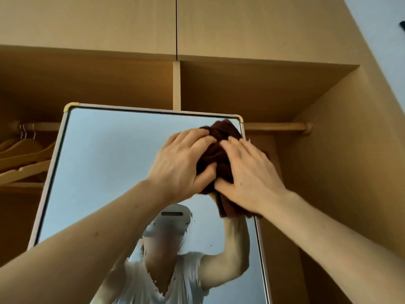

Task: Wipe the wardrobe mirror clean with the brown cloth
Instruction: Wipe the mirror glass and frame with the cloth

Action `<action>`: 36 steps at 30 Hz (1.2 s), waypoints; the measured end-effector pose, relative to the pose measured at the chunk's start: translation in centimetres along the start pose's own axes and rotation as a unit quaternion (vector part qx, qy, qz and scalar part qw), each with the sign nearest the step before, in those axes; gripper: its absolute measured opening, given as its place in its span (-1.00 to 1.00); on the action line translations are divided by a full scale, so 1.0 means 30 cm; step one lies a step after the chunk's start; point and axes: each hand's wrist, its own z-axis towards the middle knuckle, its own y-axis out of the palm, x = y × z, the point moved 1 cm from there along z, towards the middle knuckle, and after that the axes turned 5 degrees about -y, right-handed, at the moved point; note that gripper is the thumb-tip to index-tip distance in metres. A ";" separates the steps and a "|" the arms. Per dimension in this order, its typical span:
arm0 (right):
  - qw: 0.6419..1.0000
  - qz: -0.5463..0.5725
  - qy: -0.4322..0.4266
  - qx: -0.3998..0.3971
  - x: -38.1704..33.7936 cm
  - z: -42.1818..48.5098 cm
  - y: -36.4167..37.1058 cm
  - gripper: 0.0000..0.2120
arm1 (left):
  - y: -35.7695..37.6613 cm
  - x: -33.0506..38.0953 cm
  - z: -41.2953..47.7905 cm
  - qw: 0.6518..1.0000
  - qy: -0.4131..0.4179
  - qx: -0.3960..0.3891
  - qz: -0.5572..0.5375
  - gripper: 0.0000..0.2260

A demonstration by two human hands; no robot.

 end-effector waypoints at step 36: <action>0.989 0.057 -0.058 0.120 -0.116 0.234 0.060 -0.37 | -0.105 -0.213 0.010 0.996 -0.087 0.011 0.027 -0.40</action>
